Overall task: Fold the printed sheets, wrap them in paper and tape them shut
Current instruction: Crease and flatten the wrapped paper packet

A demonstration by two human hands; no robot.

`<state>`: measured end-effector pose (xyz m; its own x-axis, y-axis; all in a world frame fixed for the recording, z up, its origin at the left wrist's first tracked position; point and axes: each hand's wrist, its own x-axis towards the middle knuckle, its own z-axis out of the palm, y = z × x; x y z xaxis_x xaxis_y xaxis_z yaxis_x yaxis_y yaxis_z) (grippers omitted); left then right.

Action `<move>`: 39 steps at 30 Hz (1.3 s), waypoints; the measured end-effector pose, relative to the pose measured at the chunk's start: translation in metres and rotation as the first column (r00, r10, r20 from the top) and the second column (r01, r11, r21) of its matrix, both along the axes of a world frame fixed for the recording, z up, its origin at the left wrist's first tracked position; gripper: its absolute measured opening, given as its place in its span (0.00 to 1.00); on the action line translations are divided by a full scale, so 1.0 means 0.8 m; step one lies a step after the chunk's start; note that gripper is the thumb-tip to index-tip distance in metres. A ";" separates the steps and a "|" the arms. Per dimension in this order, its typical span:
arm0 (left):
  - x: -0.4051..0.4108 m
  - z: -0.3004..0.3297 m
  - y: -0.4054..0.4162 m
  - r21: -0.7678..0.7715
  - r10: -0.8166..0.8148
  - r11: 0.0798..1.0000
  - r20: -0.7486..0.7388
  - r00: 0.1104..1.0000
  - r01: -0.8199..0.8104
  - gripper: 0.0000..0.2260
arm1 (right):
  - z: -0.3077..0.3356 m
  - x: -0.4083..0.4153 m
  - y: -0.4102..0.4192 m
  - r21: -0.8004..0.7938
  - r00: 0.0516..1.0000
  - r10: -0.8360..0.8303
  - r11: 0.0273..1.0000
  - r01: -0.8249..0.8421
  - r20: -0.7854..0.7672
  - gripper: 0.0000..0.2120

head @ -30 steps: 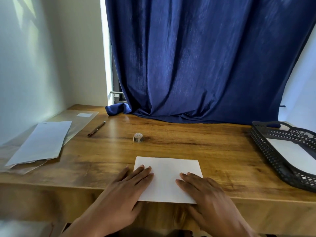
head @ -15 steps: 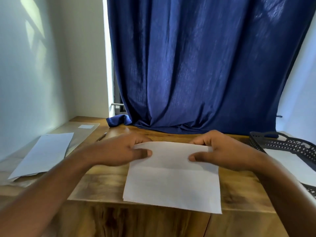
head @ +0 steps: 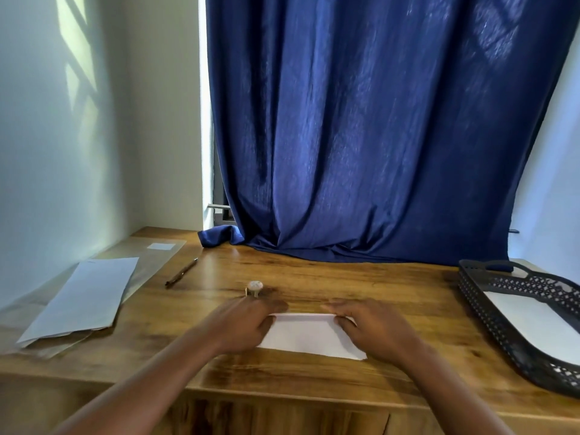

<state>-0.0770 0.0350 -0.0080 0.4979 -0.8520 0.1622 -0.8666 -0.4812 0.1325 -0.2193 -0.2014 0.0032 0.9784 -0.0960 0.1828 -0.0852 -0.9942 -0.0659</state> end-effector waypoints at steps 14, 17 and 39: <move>-0.013 -0.049 0.010 0.180 0.014 0.984 -0.006 1.000 -0.013 0.30 | -0.068 -0.033 0.015 0.099 0.974 0.021 0.995 0.001 -0.223 0.36; -0.023 -0.043 -0.002 0.148 0.003 0.989 0.009 1.000 -0.005 0.31 | -0.067 -0.033 0.018 0.088 0.975 0.017 0.996 0.003 -0.221 0.38; -0.042 -0.062 -0.029 0.146 0.005 0.989 -0.046 0.999 0.001 0.37 | -0.063 -0.004 0.069 0.120 0.972 -0.074 0.987 0.103 -0.222 0.51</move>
